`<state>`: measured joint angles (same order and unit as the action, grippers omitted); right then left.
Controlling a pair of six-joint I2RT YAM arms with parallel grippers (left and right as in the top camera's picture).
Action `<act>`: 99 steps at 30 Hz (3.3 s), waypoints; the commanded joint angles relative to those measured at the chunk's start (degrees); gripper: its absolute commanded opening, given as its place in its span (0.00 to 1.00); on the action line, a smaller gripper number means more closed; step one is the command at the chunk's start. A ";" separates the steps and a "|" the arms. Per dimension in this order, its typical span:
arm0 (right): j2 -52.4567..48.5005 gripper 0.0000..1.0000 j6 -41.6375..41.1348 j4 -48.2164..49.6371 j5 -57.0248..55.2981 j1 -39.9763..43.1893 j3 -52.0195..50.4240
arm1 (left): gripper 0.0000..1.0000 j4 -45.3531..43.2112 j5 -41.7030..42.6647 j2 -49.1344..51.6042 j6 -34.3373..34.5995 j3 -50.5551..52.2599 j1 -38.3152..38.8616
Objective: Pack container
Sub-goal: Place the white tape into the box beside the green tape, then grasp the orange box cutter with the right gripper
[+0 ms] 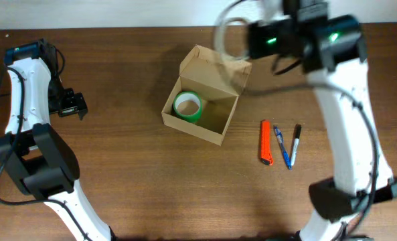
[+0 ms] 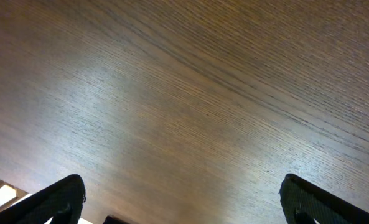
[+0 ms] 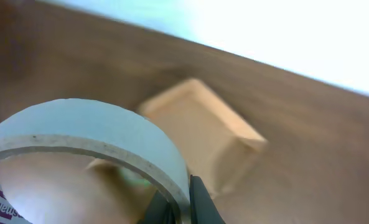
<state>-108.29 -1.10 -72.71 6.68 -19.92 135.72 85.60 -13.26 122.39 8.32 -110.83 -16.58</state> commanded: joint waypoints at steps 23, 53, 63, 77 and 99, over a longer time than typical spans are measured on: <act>-26.10 0.04 9.18 -2.14 -4.85 -9.99 -4.04 | 1.00 -0.15 0.42 -0.48 -0.68 0.33 -0.09; -25.90 0.45 6.71 -3.78 -7.93 -9.62 -1.70 | 1.00 -0.15 0.42 -0.48 -0.70 0.33 -0.09; 7.43 0.53 7.43 -4.39 -16.28 -5.97 -4.61 | 1.00 -0.15 0.42 -0.48 -0.70 0.33 -0.09; 28.20 0.69 -9.38 3.37 -8.66 11.91 -56.48 | 1.00 -0.15 0.42 -0.48 -0.68 0.33 -0.09; 3.13 0.73 -14.47 24.46 -1.09 11.96 -72.46 | 1.00 -0.15 0.42 -0.48 -0.70 0.33 -0.09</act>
<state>-103.96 -14.96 -49.04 4.67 -8.23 63.53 85.60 -13.26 122.39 8.34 -110.78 -16.53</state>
